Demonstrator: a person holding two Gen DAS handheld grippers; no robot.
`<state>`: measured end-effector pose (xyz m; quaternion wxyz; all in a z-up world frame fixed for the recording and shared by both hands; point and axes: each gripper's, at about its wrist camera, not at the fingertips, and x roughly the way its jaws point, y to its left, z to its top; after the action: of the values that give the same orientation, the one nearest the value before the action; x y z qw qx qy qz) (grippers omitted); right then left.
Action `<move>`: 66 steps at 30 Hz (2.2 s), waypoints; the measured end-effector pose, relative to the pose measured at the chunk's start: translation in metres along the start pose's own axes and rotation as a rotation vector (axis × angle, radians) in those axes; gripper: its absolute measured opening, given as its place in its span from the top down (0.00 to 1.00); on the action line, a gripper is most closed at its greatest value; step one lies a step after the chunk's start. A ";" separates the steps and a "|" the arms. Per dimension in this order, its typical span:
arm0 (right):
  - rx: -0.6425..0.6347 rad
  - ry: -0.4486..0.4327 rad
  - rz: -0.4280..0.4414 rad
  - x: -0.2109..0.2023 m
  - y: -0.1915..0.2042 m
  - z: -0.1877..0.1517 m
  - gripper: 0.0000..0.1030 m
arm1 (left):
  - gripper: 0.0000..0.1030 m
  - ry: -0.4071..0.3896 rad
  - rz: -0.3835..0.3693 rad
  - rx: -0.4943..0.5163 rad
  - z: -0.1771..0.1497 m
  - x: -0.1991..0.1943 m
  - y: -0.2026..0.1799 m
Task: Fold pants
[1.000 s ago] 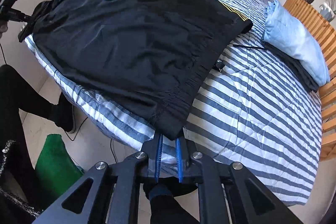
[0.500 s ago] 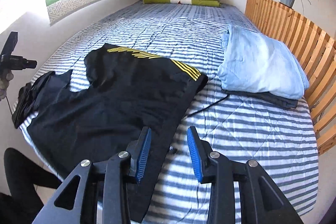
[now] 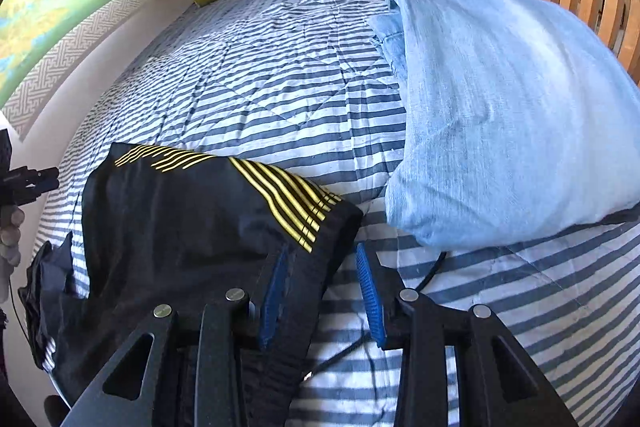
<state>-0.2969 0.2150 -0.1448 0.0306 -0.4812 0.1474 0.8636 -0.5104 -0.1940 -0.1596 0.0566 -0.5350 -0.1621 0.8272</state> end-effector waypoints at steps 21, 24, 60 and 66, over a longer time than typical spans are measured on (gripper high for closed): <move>0.025 0.056 -0.027 0.043 -0.006 0.012 0.66 | 0.88 0.009 0.081 -0.024 0.067 0.130 0.013; 0.020 0.059 -0.079 0.050 0.000 0.019 0.66 | 0.96 0.003 0.086 -0.010 0.067 0.132 0.009; -0.232 -0.148 -0.078 -0.152 0.094 -0.225 0.90 | 0.96 -0.046 -0.084 0.010 -0.354 -0.162 0.106; -0.250 -0.039 -0.123 -0.135 0.075 -0.249 0.83 | 0.86 -0.012 -0.054 0.054 -0.382 -0.173 0.104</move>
<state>-0.0348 0.0845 -0.1372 0.0260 -0.4725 0.0082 0.8809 -0.0845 -0.2591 -0.1869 0.0925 -0.5238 -0.1545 0.8326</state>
